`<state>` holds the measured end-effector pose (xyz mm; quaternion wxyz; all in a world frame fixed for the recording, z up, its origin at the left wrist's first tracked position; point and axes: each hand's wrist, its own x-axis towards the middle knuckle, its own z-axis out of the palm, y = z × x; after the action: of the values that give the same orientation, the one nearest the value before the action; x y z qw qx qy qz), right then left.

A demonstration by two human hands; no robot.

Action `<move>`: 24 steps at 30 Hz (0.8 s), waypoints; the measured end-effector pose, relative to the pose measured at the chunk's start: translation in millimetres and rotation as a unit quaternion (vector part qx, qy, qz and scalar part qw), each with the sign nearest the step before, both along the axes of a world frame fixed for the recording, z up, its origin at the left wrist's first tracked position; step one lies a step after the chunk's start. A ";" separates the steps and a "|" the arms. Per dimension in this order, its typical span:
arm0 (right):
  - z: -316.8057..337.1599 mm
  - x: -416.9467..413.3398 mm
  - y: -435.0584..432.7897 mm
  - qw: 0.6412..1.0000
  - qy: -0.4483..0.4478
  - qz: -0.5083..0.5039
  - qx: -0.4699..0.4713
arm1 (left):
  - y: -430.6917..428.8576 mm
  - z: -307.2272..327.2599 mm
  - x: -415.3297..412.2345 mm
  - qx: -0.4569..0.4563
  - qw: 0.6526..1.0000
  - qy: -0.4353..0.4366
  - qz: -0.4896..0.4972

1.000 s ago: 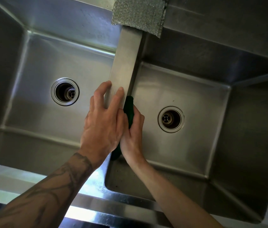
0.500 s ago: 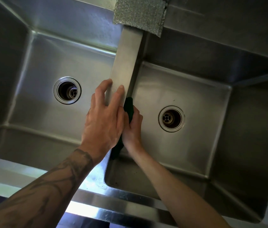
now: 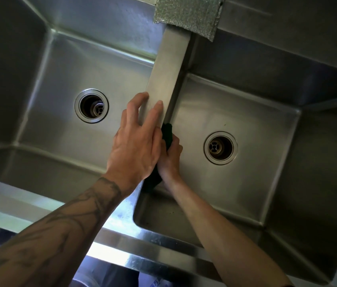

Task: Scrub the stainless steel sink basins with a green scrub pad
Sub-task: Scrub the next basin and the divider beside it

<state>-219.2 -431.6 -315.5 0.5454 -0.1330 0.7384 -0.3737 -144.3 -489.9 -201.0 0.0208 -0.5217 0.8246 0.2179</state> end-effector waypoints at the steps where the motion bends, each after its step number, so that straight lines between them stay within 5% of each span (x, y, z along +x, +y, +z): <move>1: 0.0 1.1 1.2 1.000 -0.007 -0.004 0.005 | 0.4 -0.2 0.4 -0.002 1.000 0.010 -0.002; 7: 28.9 17.8 36.3 0.987 -0.059 -0.043 -0.145 | -1.7 3.2 -1.5 0.004 1.000 -0.008 -0.015; 13: 4.5 7.8 11.1 1.000 0.008 0.008 -0.001 | 1.5 1.2 -1.6 -0.020 0.998 0.062 0.013; 16: 13.2 13.6 33.0 0.997 -0.004 -0.003 -0.080 | -1.6 -1.7 -0.4 -0.012 0.998 -0.051 -0.038; 19: 23.1 15.6 48.8 0.989 -0.034 0.016 -0.145 | -2.9 -2.5 0.9 -0.007 0.997 -0.062 -0.047; 24: -7.4 -1.2 15.6 0.998 0.014 0.048 -0.022 | -1.0 -1.7 -0.5 -0.019 1.000 -0.015 -0.009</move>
<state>-220.4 -415.9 -322.8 0.5489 -0.1858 0.7304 -0.3615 -144.9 -491.0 -202.6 0.0249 -0.5180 0.8327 0.1942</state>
